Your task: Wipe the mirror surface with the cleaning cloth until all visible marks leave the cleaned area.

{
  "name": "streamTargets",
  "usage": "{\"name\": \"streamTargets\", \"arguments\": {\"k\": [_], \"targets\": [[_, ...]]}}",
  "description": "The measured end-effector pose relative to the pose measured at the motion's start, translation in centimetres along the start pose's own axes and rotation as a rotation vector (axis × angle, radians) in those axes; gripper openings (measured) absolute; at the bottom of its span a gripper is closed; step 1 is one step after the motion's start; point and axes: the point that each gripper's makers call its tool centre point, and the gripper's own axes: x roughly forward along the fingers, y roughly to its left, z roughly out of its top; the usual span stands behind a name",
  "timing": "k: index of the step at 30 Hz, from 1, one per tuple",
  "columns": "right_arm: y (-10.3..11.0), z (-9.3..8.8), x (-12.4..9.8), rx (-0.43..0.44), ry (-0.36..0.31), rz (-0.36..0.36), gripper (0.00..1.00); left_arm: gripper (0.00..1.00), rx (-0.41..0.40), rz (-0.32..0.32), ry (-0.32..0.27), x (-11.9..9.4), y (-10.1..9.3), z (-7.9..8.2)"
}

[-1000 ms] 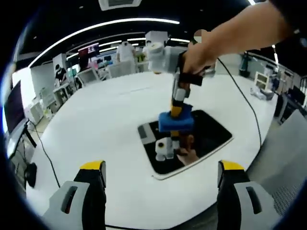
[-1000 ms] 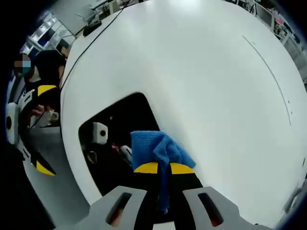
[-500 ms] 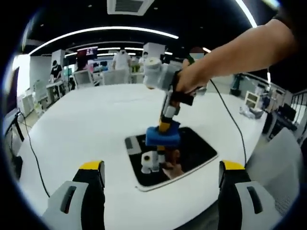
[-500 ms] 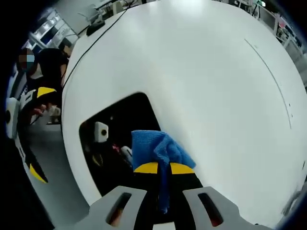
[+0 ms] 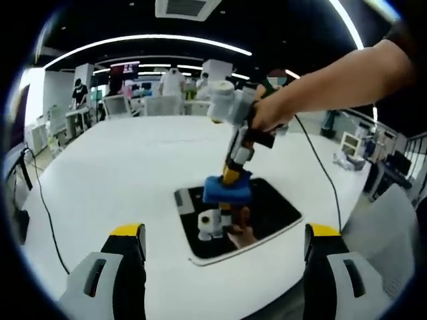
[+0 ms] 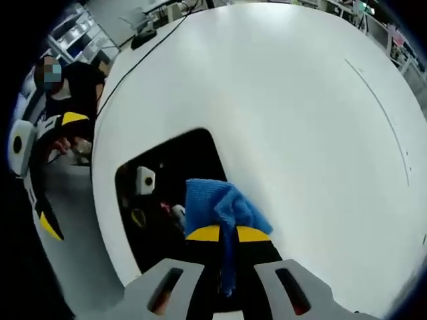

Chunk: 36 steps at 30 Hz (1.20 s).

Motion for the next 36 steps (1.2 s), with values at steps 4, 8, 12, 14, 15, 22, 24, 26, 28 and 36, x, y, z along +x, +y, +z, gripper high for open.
{"name": "streamTargets", "arguments": {"k": [4,8,12,14,15,22,24,26,28,36], "targets": [[-0.5,-0.1,0.2,-0.013,-0.011,0.006,0.00,0.99,-0.006,0.010,-0.005,-0.2,0.3,0.0],[-1.0,-0.3,0.4,-0.029,-0.013,-0.008,0.00,0.99,-0.019,0.023,-0.013,-0.3,0.8,0.2],[-1.0,-0.6,0.3,-0.030,-0.009,-0.021,0.00,0.99,-0.019,0.020,-0.005,-0.3,0.7,0.0],[-1.0,-0.9,0.1,-0.032,-0.003,-0.031,0.00,0.99,-0.017,0.025,-0.006,-0.3,0.8,0.0],[-1.0,-1.3,0.0,-0.034,0.002,-0.039,0.00,0.99,-0.011,0.024,-0.003,-0.3,0.8,-0.1],[-1.7,-2.9,-0.4,-0.012,-0.003,-0.064,0.00,0.99,-0.010,0.023,0.008,-0.3,0.9,-0.3],[-1.9,-3.3,-0.5,-0.005,-0.004,-0.075,0.00,0.99,-0.013,0.022,0.012,-0.2,0.8,-0.4],[-2.0,-3.7,-0.6,0.016,-0.007,-0.082,0.00,0.99,-0.021,0.038,0.016,-0.3,1.1,-0.4],[-2.2,-4.1,-0.6,0.021,-0.004,-0.092,0.00,0.95,-0.029,0.049,0.021,-0.4,1.4,-0.5],[-1.8,-4.2,-0.8,0.047,-0.012,-0.145,0.00,0.99,-0.060,0.045,-0.008,-0.3,1.3,0.0]]}}
